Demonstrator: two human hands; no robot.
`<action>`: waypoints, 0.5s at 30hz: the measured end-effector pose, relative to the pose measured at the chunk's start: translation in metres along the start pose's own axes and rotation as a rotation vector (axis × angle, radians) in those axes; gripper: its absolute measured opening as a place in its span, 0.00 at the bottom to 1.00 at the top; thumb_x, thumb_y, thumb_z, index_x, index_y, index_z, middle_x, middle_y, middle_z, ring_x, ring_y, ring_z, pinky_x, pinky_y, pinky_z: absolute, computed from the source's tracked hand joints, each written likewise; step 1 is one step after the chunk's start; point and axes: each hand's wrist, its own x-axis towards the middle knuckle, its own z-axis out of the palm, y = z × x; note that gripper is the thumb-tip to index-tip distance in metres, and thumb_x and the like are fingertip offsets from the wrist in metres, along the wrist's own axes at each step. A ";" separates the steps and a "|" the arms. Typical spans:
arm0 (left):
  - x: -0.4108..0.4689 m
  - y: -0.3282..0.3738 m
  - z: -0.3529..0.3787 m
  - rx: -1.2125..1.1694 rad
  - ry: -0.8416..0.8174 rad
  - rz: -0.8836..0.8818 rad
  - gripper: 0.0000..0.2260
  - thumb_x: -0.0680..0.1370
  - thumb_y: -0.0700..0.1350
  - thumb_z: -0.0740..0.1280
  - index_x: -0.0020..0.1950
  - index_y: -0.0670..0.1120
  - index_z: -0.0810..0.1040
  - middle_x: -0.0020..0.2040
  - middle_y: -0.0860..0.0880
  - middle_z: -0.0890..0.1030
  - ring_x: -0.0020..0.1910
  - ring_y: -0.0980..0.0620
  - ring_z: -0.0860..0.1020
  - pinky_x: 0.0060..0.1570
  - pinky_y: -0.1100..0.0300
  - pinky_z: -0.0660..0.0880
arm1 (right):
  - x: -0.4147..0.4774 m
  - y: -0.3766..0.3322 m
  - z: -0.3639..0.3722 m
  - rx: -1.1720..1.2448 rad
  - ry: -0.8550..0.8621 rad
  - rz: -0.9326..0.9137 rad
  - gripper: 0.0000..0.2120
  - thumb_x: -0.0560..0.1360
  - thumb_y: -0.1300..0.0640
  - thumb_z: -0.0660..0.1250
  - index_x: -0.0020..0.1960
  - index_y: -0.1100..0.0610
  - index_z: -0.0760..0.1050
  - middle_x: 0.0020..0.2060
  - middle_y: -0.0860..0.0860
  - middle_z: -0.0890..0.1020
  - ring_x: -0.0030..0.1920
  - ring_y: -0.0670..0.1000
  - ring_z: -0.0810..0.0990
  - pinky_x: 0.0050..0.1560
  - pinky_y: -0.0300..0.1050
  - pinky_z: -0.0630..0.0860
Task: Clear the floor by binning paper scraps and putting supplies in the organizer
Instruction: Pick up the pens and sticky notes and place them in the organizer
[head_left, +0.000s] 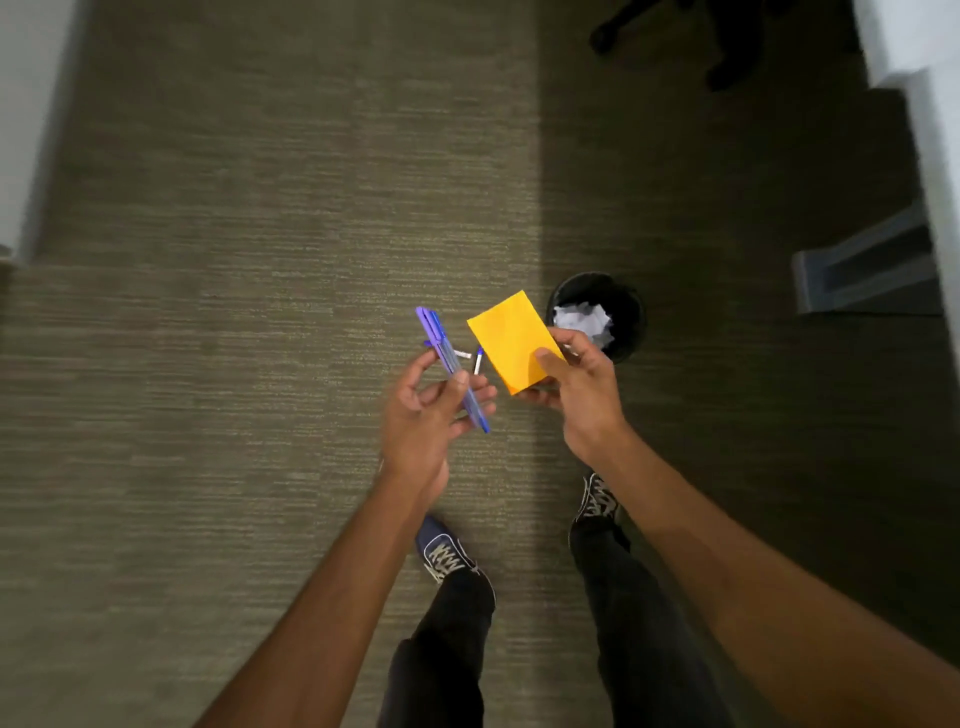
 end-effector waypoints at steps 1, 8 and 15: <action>-0.014 0.009 0.010 0.007 -0.022 -0.001 0.22 0.79 0.35 0.68 0.71 0.43 0.68 0.44 0.40 0.87 0.44 0.41 0.87 0.41 0.51 0.83 | -0.016 -0.013 -0.006 0.019 0.009 -0.011 0.11 0.80 0.67 0.64 0.61 0.62 0.74 0.44 0.53 0.79 0.39 0.53 0.80 0.33 0.46 0.82; -0.098 0.054 0.093 0.055 -0.150 -0.069 0.20 0.79 0.29 0.65 0.70 0.39 0.70 0.45 0.39 0.86 0.44 0.43 0.86 0.45 0.49 0.84 | -0.117 -0.096 -0.067 0.109 0.064 -0.063 0.21 0.74 0.72 0.69 0.66 0.65 0.72 0.52 0.59 0.81 0.47 0.58 0.82 0.39 0.49 0.84; -0.159 0.064 0.202 0.207 -0.313 -0.088 0.09 0.78 0.32 0.67 0.57 0.37 0.80 0.47 0.39 0.86 0.46 0.43 0.86 0.46 0.52 0.83 | -0.182 -0.174 -0.155 0.140 0.142 -0.120 0.14 0.72 0.71 0.72 0.55 0.61 0.79 0.41 0.55 0.84 0.43 0.58 0.83 0.43 0.55 0.84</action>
